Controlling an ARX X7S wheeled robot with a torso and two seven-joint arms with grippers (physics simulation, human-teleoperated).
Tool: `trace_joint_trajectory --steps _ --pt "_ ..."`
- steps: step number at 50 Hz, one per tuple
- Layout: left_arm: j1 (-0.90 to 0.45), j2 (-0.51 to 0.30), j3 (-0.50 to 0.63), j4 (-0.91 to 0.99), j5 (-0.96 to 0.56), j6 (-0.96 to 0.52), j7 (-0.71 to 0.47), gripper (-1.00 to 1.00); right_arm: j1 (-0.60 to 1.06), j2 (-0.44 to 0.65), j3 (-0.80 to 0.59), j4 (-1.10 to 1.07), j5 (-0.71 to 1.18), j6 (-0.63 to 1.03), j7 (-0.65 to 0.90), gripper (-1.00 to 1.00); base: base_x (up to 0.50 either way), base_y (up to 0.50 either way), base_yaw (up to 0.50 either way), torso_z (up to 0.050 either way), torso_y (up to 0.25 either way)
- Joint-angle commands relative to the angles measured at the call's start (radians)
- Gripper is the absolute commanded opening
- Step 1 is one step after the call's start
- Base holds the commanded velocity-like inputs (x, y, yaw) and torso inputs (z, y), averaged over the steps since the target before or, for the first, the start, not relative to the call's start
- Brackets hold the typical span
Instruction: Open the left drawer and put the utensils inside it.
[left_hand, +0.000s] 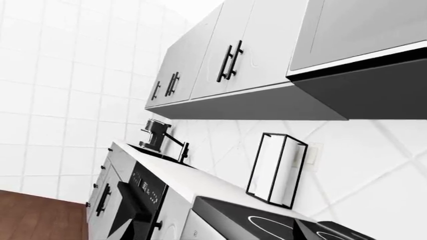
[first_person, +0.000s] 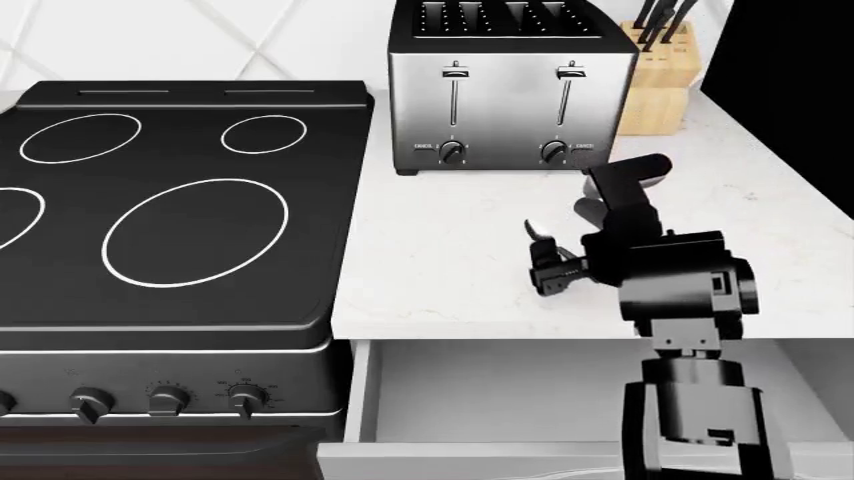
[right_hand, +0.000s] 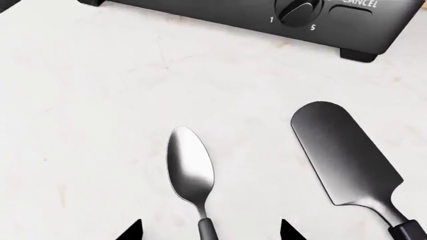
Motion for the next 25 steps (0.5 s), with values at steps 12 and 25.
trace_joint_trajectory --steps 12,25 --pt "-0.003 0.001 0.000 -0.003 -0.001 -0.007 0.001 1.00 -0.022 0.008 -0.004 0.124 0.017 -0.074 0.076 -1.00 0.00 0.00 0.00 0.000 0.000" --pt "-0.003 0.000 0.000 -0.003 -0.003 -0.005 0.001 1.00 -0.040 0.026 -0.044 0.078 0.005 -0.059 0.062 -1.00 0.00 0.00 0.00 0.000 0.000"
